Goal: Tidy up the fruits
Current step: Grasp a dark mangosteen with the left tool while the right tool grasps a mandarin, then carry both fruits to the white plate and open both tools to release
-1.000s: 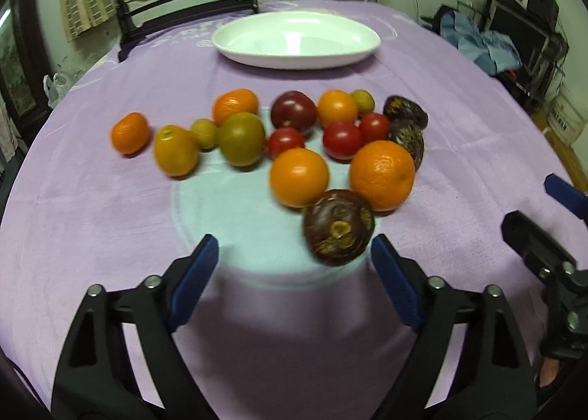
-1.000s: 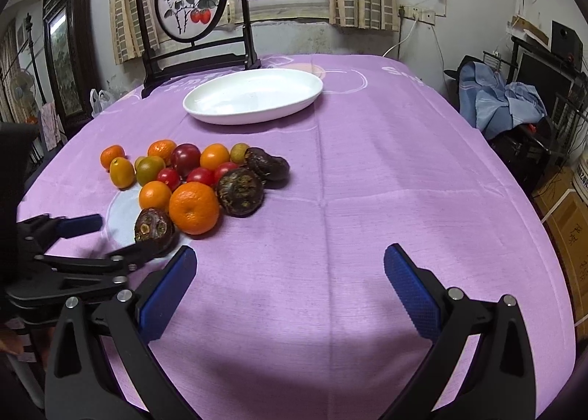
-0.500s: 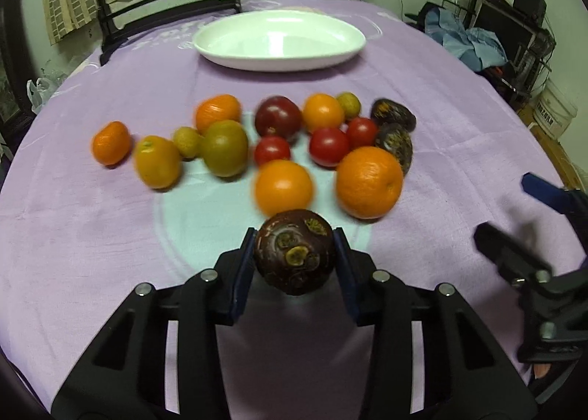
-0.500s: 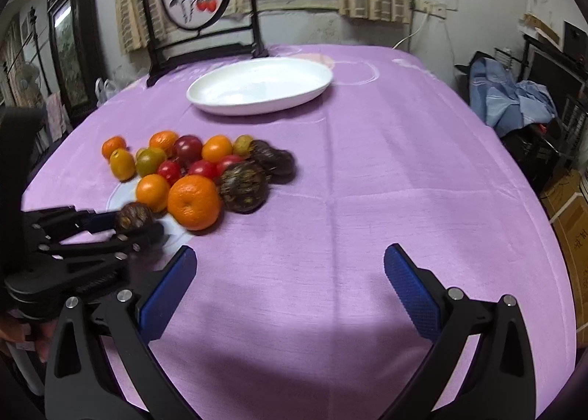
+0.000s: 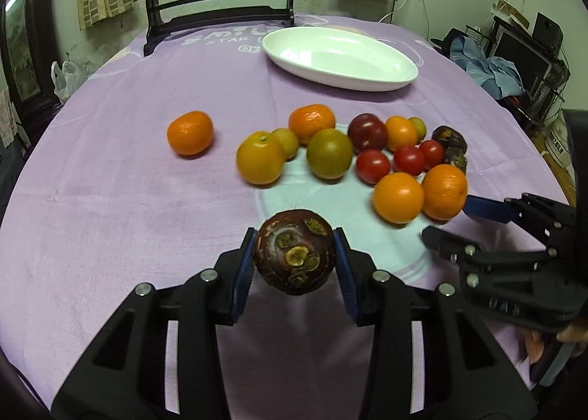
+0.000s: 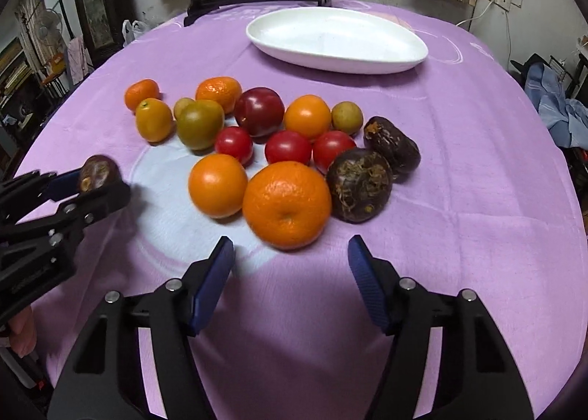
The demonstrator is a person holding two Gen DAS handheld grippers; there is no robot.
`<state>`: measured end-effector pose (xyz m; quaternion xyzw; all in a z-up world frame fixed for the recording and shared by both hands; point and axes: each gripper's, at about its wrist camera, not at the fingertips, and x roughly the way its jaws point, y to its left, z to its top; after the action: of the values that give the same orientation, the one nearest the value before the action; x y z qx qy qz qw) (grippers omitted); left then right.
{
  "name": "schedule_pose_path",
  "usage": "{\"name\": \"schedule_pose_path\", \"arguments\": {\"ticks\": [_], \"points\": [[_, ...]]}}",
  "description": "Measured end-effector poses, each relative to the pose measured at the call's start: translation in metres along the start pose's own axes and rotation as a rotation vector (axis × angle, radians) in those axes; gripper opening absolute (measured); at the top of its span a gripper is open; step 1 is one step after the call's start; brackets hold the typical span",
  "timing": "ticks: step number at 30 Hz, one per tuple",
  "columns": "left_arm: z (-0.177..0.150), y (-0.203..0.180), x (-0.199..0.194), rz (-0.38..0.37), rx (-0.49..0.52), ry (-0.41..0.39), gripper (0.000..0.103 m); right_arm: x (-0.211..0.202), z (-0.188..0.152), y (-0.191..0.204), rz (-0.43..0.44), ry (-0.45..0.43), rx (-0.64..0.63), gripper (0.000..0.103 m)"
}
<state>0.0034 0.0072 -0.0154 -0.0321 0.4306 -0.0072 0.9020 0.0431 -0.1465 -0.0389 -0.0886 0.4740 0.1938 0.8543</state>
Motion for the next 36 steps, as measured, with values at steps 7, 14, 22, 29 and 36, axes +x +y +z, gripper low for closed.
{"name": "schedule_pose_path", "arguments": {"ticks": [7, 14, 22, 29, 36], "points": [[-0.003, 0.005, 0.003, -0.009, -0.009, 0.001, 0.041, 0.009, 0.016, 0.002, -0.014, -0.004, -0.009, 0.044], [0.007, 0.006, -0.003, -0.018, 0.01, -0.004, 0.041, -0.018, 0.009, -0.009, 0.09, -0.056, 0.014, 0.043], [0.092, -0.019, -0.015, -0.062, 0.053, -0.103, 0.042, -0.049, 0.068, -0.04, 0.049, -0.223, 0.011, 0.043], [0.173, -0.03, 0.056, -0.039, -0.014, -0.089, 0.042, 0.005, 0.131, -0.064, -0.028, -0.226, 0.02, 0.043], [0.199, -0.037, 0.121, -0.002, -0.004, 0.001, 0.042, 0.062, 0.165, -0.079, -0.048, -0.102, 0.039, 0.044]]}}
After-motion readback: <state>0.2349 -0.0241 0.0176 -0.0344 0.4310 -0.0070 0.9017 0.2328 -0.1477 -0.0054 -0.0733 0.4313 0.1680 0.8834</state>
